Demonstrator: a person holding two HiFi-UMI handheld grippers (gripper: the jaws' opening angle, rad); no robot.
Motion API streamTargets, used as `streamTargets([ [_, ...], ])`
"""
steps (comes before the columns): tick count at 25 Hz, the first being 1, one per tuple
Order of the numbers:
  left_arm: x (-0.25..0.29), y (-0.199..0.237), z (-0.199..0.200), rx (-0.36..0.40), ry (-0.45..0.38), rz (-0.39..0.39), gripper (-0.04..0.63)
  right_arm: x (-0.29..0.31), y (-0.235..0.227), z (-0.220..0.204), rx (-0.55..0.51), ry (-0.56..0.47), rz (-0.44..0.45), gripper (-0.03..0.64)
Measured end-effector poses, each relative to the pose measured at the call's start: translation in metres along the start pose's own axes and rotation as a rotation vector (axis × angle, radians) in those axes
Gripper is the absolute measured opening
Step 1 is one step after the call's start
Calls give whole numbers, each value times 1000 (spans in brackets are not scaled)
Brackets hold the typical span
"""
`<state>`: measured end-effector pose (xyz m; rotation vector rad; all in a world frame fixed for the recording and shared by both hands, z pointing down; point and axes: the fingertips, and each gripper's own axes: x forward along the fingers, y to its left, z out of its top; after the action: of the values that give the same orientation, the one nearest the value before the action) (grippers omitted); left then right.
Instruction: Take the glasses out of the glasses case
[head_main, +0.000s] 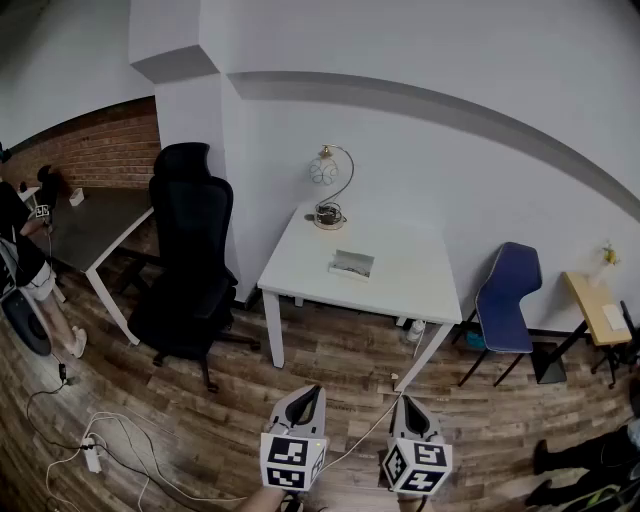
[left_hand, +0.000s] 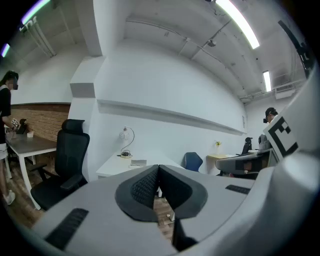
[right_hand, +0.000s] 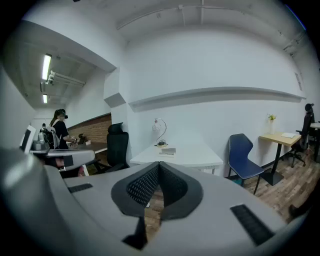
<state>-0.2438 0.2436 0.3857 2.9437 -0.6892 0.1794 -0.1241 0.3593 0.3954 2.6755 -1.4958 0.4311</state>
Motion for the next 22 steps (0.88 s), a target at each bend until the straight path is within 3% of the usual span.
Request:
streamTargets([
  [16,4,28,6,10,-30,-13,17,12,17,8,22,-31,-14,32],
  [22,12,51,-6,-29,-4,6,17,24,19,-4,43,5,-30,32],
])
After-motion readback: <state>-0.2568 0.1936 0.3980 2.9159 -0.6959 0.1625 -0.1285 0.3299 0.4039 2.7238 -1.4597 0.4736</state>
